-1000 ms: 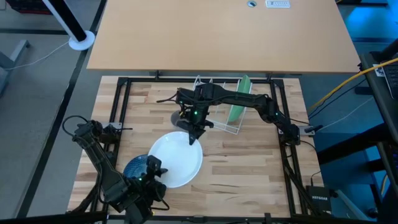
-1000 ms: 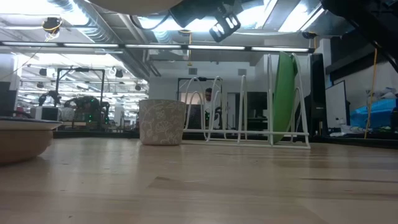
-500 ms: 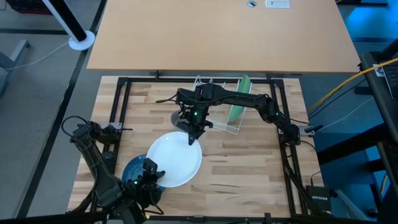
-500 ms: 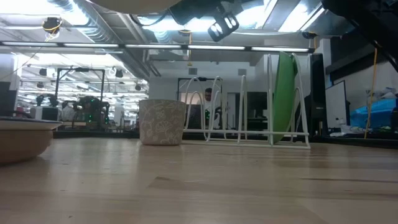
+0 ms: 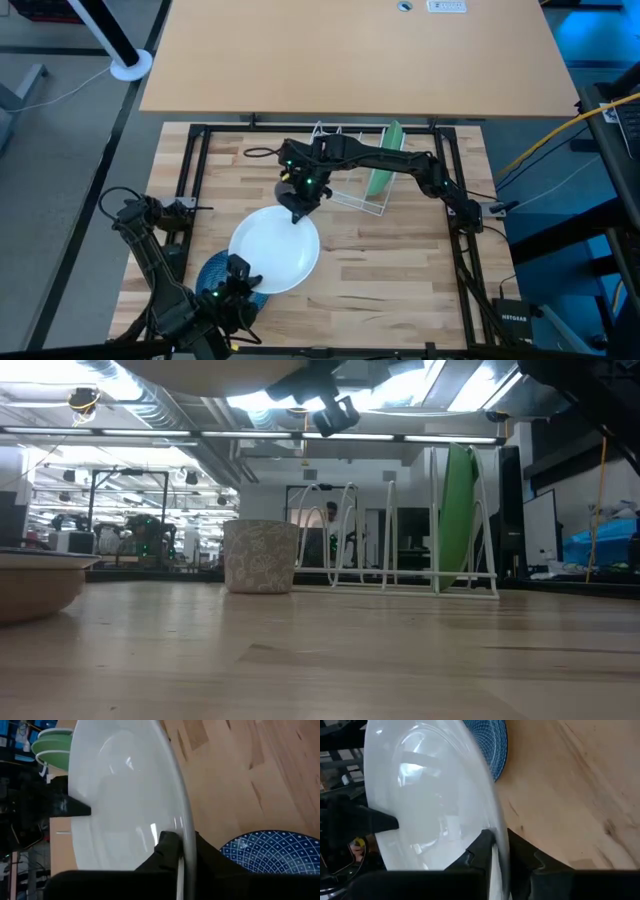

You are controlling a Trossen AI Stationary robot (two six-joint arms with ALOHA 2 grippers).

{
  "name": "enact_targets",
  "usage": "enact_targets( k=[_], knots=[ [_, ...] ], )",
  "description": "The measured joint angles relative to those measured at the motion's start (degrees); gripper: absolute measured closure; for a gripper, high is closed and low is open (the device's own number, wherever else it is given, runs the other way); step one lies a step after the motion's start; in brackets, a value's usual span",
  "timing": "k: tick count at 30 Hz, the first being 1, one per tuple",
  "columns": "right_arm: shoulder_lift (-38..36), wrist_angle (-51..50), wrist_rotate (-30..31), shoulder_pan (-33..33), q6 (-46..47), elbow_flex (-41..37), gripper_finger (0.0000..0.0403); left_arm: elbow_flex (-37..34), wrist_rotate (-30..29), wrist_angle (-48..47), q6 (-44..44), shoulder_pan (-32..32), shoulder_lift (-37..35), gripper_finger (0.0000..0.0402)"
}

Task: Sort dishes
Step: Put the white plate in the dish rack

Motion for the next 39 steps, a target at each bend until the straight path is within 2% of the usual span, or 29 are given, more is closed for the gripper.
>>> enact_targets(
  k=[6, 17, 27, 39],
  knots=[
    [0.37, 1.42, 1.46, 0.00, -0.07, -0.61, 0.0372, 0.00, 1.25, 0.06, -0.75, -0.03, 0.00, 0.0393],
    [0.93, 4.76, 3.75, 2.21, 0.20, -0.94, 0.0344, 0.11, 3.22, 0.53, -3.30, -1.29, -0.06, 0.0398],
    [3.87, 7.05, 9.28, 6.81, 0.44, -1.01, 0.0342, 0.11, 8.25, 4.65, -6.73, -4.59, -0.13, 0.0398],
    [8.57, 16.03, 10.58, 10.19, 2.20, -1.01, 0.0342, 0.05, 13.25, 7.85, -13.52, -9.00, -0.15, 0.0398]
  ],
)
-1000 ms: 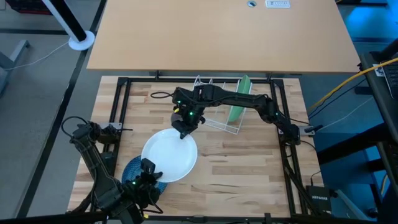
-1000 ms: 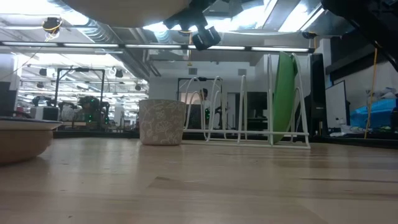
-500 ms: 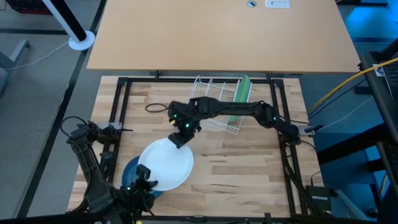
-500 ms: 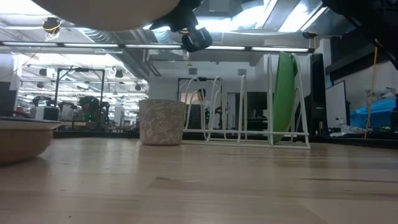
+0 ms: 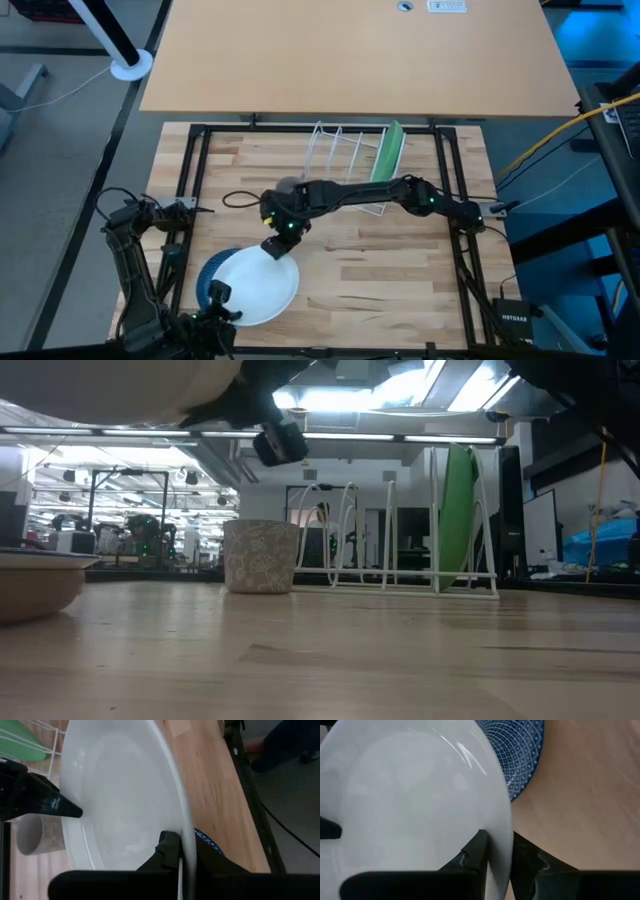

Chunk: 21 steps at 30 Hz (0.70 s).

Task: Sort dishes
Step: Put the white plate in the dish rack

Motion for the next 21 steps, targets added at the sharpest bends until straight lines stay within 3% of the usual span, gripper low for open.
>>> enact_targets(
  k=[21],
  knots=[
    [0.98, 3.30, 4.70, 0.00, -0.30, 0.00, 0.0342, -0.01, 4.13, -0.35, -6.76, -1.97, 0.00, 0.0398]
  ],
)
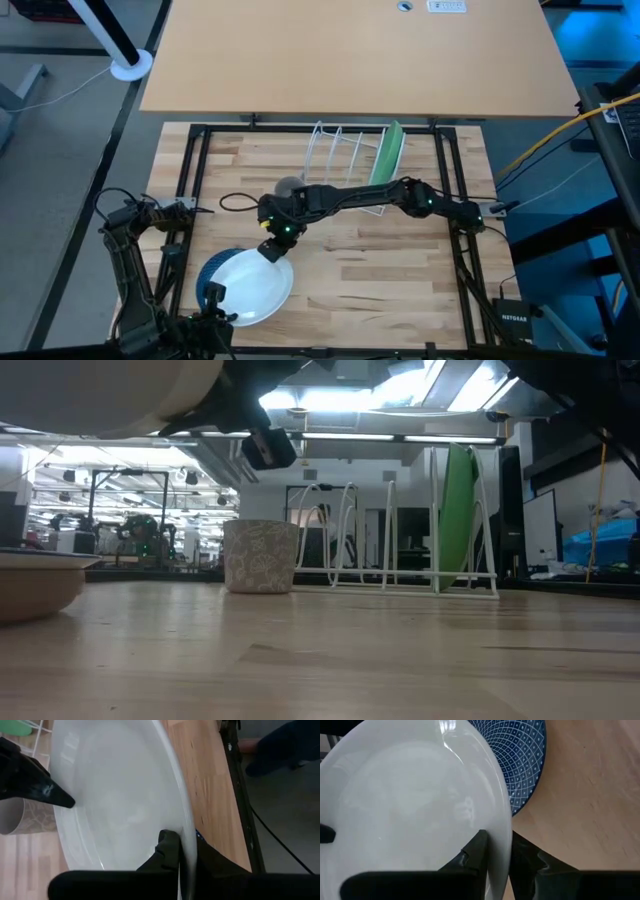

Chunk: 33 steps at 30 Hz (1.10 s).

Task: Sort dishes
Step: Put the white plate in the dish rack

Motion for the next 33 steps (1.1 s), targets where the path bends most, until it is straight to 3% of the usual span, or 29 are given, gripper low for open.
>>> enact_targets(
  k=[33],
  knots=[
    [0.00, 0.91, -5.91, 2.67, 7.41, 0.00, 0.0343, 0.13, 0.76, -1.05, -1.35, -0.46, 0.00, 0.0398]
  ],
)
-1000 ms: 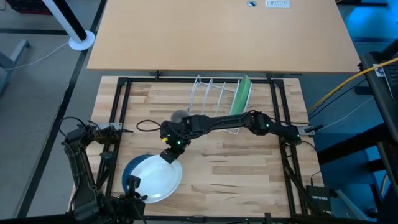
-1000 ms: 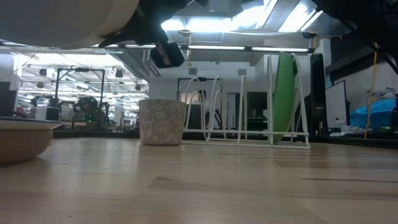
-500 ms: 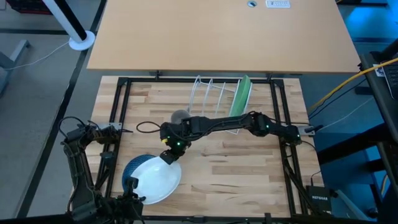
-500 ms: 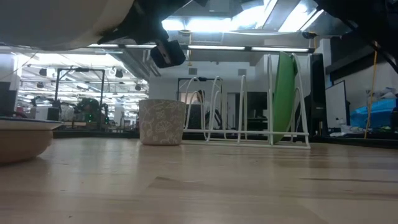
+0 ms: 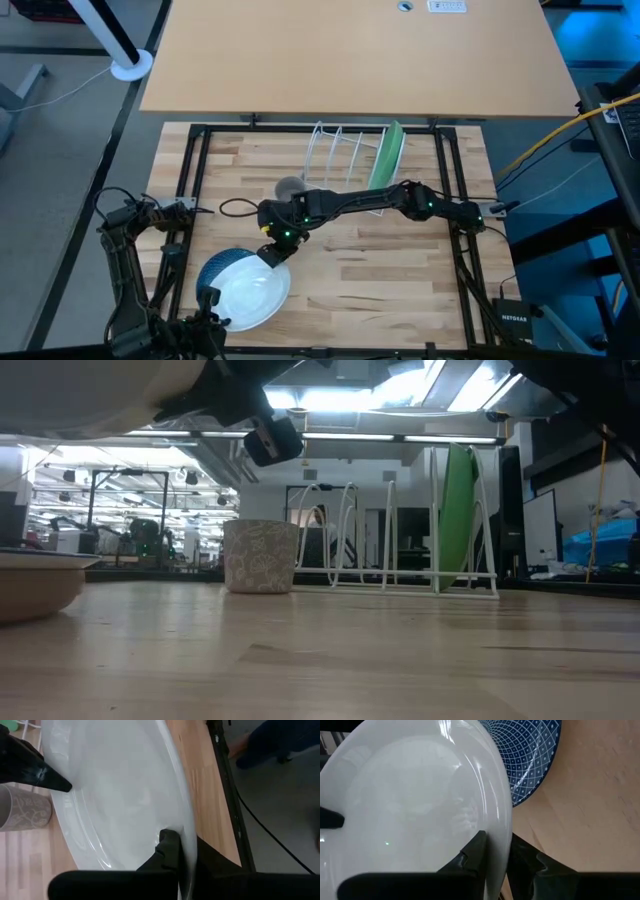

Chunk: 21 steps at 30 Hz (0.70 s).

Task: Sort dishes
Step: Put the white plate in the dish rack

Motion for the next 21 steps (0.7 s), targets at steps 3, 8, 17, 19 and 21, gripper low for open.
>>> enact_targets(
  k=[3, 8, 17, 19, 21],
  knots=[
    [0.00, 0.00, -0.08, 0.02, 0.02, 0.00, 0.0343, -0.02, -0.24, -0.06, 0.33, 0.02, 0.00, 0.0398],
    [0.00, -0.07, -2.07, 0.02, 0.13, 0.00, 0.0343, -0.02, -0.82, -0.11, 0.95, 0.11, 0.00, 0.0398],
    [0.00, -0.47, -7.19, 0.04, 1.70, 0.00, 0.0343, -0.02, -2.18, -0.11, 4.26, 0.11, 0.00, 0.0398],
    [0.00, -0.56, -8.16, 0.04, 1.85, 0.00, 0.0343, -0.04, -2.53, -0.08, 4.64, 0.11, 0.00, 0.0398],
    [0.00, -0.60, -9.06, 0.04, 1.89, 0.00, 0.0343, -0.04, -2.84, -0.06, 4.72, 0.11, 0.00, 0.0398]
  ],
)
